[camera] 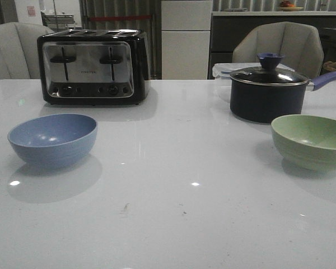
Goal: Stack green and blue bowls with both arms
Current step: 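Move the right gripper toward the pale green bowl, then lower the right gripper and grasp the rim of the pale green bowl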
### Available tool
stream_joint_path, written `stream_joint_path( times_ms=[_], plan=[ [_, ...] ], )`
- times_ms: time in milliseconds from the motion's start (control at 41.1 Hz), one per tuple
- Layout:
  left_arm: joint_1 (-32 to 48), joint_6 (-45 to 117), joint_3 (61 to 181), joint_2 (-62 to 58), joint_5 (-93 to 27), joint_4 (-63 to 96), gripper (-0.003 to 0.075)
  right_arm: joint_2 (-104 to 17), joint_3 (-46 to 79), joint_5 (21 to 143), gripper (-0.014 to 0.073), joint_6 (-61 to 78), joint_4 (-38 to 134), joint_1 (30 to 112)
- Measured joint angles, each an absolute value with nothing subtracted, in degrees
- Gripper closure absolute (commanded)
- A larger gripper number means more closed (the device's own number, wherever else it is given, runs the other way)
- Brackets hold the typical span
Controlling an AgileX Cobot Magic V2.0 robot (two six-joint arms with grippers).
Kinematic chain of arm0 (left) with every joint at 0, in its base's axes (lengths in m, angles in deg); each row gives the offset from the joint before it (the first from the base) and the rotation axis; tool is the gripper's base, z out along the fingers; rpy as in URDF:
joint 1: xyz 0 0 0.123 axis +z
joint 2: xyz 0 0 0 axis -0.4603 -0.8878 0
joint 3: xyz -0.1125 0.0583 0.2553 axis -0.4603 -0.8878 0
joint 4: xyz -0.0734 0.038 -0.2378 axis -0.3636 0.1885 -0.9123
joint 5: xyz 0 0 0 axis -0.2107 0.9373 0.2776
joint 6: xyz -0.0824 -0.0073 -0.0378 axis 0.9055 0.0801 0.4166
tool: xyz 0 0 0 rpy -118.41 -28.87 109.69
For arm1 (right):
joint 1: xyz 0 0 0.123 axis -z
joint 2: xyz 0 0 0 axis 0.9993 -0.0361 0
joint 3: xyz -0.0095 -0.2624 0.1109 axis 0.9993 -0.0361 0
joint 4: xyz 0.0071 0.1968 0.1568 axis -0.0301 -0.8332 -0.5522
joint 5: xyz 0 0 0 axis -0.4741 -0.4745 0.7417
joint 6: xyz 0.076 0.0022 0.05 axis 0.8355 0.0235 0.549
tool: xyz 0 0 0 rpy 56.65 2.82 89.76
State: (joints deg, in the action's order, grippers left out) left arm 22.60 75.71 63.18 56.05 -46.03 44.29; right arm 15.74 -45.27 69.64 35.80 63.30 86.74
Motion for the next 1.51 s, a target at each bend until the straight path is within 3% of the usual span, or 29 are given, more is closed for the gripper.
stream_joint_path(
  times_ms=[170, 365, 657, 924, 1192, 1241, 1314, 1435, 1508],
  plan=[
    [22.60, 75.71, 65.96, 56.05, -46.03, 44.29, 0.0627, 15.74, -40.64, 72.65, 0.0565, 35.80, 63.30, 86.74],
    [22.60, 75.71, 79.79, 55.03, -39.51, 44.29, 0.0627, 14.74, -27.28, 81.00, 0.0565, 35.80, 64.70, 86.74],
    [22.60, 75.71, 97.85, 41.67, -22.92, 44.29, 0.0627, 0.63, -11.12, 95.41, 0.0565, 35.80, 64.73, 86.74],
    [22.60, 75.71, 99.48, 30.00, -13.89, 44.29, 0.0627, -12.29, -9.64, 101.58, 0.0565, 35.80, 64.73, 86.74],
    [22.60, 75.71, 97.58, 22.58, -12.22, 44.29, 0.0627, -21.90, -9.64, 104.63, 0.0553, 35.80, 64.73, 86.74],
    [22.60, 75.71, 97.23, 21.52, -12.22, 44.29, 0.0611, -23.44, -9.64, 104.91, 0.0521, 35.80, 64.73, 86.74],
    [22.60, 75.71, 97.21, 20.10, -12.22, 44.29, 0.0539, -25.68, -9.64, 105.31, 0.0403, 35.80, 64.73, 86.74],
    [22.60, 75.71, 97.21, 18.75, -12.33, 44.29, 0.0297, -28.62, -9.64, 105.42, 0.0156, 35.80, 64.73, 86.74],
    [22.60, 75.71, 97.21, 18.11, -12.33, 44.29, 0.0210, -30.45, -9.64, 105.42, 0.0072, 35.80, 64.73, 86.74]
  ],
)
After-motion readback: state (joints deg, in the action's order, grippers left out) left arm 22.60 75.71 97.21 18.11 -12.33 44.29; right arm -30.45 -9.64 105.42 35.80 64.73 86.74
